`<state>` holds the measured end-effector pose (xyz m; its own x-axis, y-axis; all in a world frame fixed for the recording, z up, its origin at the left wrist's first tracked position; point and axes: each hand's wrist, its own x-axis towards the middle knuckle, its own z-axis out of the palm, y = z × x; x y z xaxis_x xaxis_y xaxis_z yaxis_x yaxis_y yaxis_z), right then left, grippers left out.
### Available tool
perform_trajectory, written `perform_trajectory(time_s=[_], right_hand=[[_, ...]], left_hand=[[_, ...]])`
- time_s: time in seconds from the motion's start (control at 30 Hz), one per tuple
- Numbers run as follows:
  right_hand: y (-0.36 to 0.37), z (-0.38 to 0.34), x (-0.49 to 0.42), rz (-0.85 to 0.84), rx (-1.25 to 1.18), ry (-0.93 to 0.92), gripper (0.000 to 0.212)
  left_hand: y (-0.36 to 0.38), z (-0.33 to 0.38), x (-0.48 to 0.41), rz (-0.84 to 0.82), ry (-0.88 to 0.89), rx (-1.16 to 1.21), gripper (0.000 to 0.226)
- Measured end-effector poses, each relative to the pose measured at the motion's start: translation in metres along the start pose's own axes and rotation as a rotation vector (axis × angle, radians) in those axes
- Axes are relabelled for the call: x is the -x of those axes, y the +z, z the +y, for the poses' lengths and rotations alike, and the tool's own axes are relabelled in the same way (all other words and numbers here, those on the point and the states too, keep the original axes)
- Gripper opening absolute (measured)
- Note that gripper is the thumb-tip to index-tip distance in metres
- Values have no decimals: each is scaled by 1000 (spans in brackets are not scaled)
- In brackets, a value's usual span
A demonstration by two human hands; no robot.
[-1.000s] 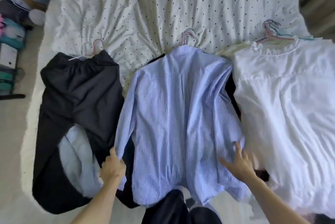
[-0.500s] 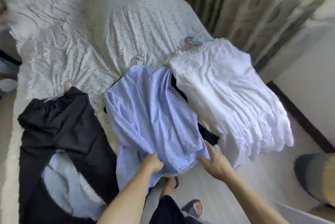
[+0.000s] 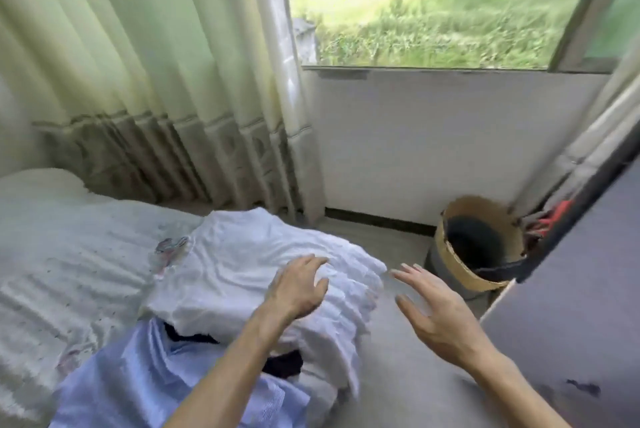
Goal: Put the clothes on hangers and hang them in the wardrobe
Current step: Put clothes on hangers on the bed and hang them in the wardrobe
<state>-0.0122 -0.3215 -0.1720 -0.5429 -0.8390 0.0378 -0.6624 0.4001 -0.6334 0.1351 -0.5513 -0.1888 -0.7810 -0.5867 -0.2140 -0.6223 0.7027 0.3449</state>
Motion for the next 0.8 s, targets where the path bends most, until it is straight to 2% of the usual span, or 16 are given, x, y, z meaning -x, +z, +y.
perform_trajectory(time_s=[0.17,0.37,0.6,0.8], right_hand=[[-93,20,23,370,76,137,39],[-175,31,80,662,259,353,35],[-226,29,171,967,393,671,36],[-247,32,270,1126,506,956,39]], left_hand=[[-49,114,-64,131,375,-130,54],[-72,241,-98,175,752,-182,53],[-55,371,-103,119,1158,-135,50],[3,482,-50,-79,1431,-86,52]])
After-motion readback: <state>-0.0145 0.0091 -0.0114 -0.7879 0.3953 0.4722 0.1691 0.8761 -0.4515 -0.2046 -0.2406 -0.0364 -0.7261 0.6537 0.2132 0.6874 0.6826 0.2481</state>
